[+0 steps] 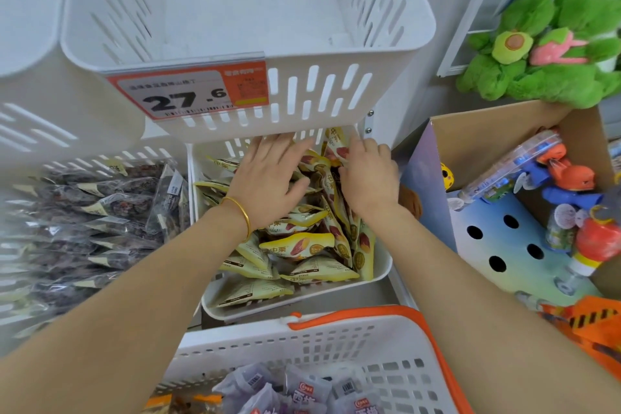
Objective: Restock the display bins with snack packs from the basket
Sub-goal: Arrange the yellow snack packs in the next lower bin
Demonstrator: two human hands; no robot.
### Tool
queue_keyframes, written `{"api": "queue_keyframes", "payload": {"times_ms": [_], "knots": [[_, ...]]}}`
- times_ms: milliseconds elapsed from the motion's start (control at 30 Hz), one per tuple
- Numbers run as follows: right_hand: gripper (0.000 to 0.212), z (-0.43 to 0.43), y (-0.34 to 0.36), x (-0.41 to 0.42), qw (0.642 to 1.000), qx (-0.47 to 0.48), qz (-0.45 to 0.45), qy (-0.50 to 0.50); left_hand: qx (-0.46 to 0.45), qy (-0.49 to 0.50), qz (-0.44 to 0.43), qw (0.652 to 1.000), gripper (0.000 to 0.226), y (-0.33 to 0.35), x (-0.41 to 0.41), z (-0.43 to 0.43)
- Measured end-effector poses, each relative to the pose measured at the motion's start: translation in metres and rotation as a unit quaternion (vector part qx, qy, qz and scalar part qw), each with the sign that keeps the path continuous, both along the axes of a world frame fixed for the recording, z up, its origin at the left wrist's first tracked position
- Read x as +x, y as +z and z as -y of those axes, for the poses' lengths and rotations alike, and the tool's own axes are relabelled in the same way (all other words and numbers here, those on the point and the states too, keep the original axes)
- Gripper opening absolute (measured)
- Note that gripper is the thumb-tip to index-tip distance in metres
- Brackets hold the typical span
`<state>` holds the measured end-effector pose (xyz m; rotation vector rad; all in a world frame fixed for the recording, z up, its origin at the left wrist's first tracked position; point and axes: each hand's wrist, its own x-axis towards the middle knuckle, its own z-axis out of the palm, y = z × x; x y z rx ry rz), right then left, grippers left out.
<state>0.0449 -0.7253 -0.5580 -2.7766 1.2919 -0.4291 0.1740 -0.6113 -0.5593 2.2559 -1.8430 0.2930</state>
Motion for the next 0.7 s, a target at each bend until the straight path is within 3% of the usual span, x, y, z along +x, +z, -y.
{"api": "queue_keyframes", "payload": {"times_ms": [100,233,367,533,633,700], "knots": [[0.055,-0.023,-0.01,-0.017,0.991,-0.025,0.107,0.073,0.084,0.012,0.069,0.994,0.072,-0.008,0.004,-0.006],[0.08,-0.035,-0.018,-0.016,0.995,0.004,-0.014,0.096,0.099,0.04,0.085,0.991,0.076,-0.007,0.009,0.002],[0.081,-0.032,-0.022,-0.011,0.992,0.026,-0.055,0.111,0.124,0.028,0.093,0.988,0.073,0.004,0.02,0.01],[0.08,-0.032,-0.024,-0.003,0.997,0.003,-0.004,0.073,0.037,0.1,0.031,0.994,0.075,-0.005,0.0,-0.019],[0.069,-0.044,-0.026,-0.011,0.996,0.007,0.067,0.055,0.061,0.115,0.019,0.991,0.076,-0.018,-0.009,-0.038],[0.067,-0.048,-0.029,-0.017,0.996,0.003,0.068,0.063,0.086,0.122,0.039,0.988,0.077,-0.021,-0.007,-0.04]]}}
